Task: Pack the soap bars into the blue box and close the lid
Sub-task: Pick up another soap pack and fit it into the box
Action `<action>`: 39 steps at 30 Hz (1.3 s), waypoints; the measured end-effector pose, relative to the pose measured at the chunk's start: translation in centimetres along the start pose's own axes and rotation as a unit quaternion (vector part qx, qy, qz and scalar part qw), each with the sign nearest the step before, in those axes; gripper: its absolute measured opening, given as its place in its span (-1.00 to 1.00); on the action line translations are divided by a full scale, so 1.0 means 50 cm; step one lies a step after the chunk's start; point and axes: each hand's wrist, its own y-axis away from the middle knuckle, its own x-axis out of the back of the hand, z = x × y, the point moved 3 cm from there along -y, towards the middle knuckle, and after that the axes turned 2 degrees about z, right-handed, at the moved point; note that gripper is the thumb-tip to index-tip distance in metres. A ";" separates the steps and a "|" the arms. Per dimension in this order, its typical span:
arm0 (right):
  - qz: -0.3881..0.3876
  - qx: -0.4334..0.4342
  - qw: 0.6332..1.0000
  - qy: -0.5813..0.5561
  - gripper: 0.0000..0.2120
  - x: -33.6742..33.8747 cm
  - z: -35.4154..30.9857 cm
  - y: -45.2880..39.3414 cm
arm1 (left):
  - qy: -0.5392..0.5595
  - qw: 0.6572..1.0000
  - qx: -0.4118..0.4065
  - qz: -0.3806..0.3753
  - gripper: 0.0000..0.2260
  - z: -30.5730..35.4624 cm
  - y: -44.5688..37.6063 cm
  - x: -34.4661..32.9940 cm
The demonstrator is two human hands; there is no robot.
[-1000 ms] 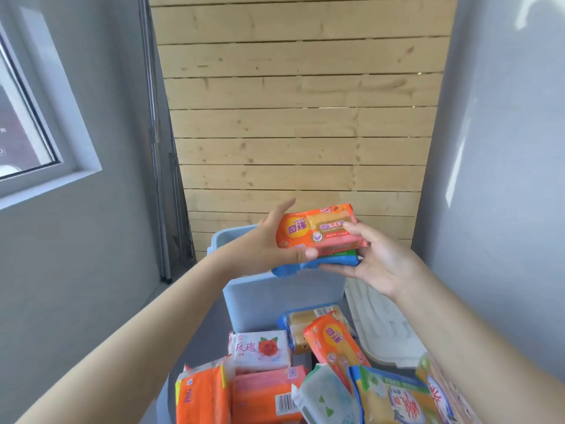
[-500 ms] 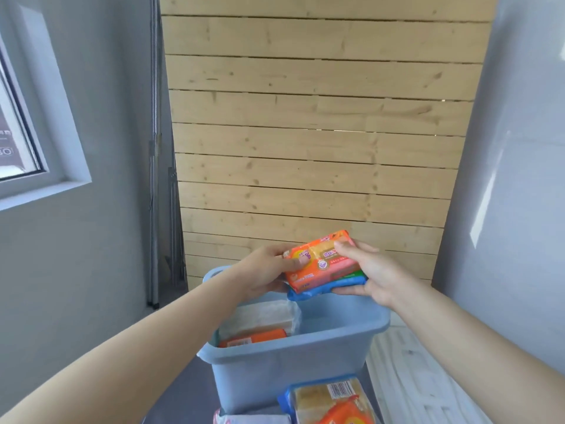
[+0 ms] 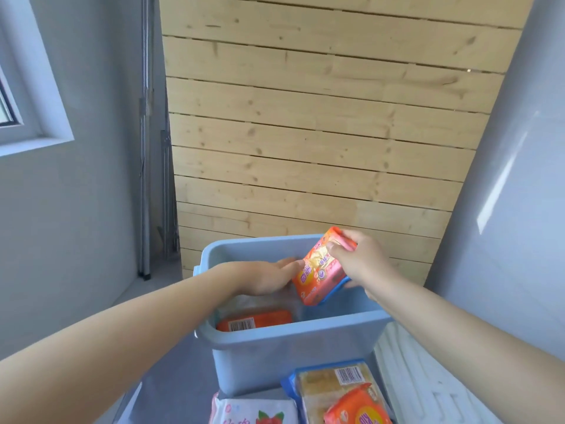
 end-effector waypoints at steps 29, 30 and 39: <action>-0.058 0.249 0.717 0.649 -0.66 -0.014 0.006 -0.053 | -0.059 0.997 0.047 -0.009 -0.57 -0.020 -0.044 -0.035; -0.096 0.272 0.724 0.627 -0.63 -0.013 0.008 -0.059 | -0.065 0.997 0.034 -0.005 -0.57 -0.016 -0.045 -0.036; -0.293 0.211 0.710 0.604 -0.47 -0.020 0.026 -0.088 | -0.089 0.995 -0.034 -0.036 -0.67 0.010 -0.058 -0.025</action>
